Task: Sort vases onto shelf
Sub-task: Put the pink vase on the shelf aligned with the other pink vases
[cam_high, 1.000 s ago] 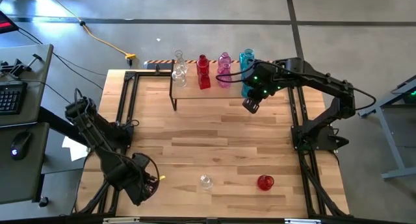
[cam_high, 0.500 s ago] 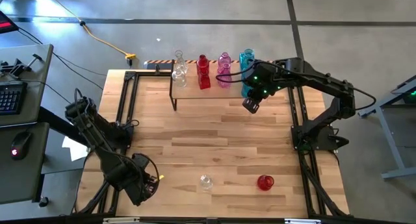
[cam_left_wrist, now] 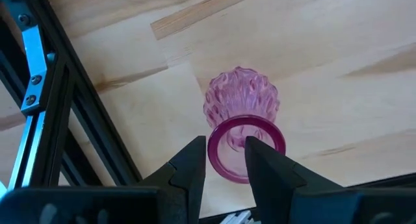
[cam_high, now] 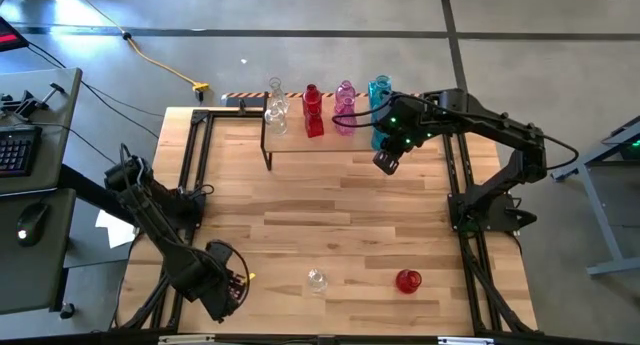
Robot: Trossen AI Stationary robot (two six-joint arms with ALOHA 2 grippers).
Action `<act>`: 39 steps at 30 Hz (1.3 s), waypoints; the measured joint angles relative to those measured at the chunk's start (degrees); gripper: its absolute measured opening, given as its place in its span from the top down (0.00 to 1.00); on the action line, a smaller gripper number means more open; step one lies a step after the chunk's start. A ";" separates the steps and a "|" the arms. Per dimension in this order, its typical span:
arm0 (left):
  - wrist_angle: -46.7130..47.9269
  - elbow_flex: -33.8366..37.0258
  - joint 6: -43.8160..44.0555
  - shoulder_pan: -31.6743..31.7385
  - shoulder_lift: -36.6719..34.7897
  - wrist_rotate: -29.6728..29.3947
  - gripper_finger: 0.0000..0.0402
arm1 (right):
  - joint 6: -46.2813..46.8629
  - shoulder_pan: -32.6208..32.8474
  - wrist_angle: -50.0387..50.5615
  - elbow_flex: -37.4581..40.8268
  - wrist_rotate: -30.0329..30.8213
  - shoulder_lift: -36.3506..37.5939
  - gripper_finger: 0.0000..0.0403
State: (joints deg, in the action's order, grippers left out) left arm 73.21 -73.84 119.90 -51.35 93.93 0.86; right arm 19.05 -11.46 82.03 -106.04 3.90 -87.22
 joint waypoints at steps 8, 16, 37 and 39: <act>0.02 0.00 -0.02 0.00 0.42 0.00 0.77 | 0.00 0.00 -0.02 0.00 -0.02 0.00 0.89; 0.03 0.00 -0.48 0.00 0.36 -0.02 0.96 | 0.00 0.00 -0.02 0.00 0.00 0.00 0.89; 0.31 0.07 -0.57 0.87 -9.72 -8.38 1.00 | -0.01 0.00 0.01 0.00 -0.01 0.00 0.89; 0.28 0.07 -0.61 1.19 -11.80 -10.38 1.00 | 0.00 0.00 0.01 0.00 -0.02 0.00 0.89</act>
State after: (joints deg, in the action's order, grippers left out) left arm 73.49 -73.78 119.29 -50.16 82.13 -9.52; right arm 19.05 -11.46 82.04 -106.04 3.88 -87.22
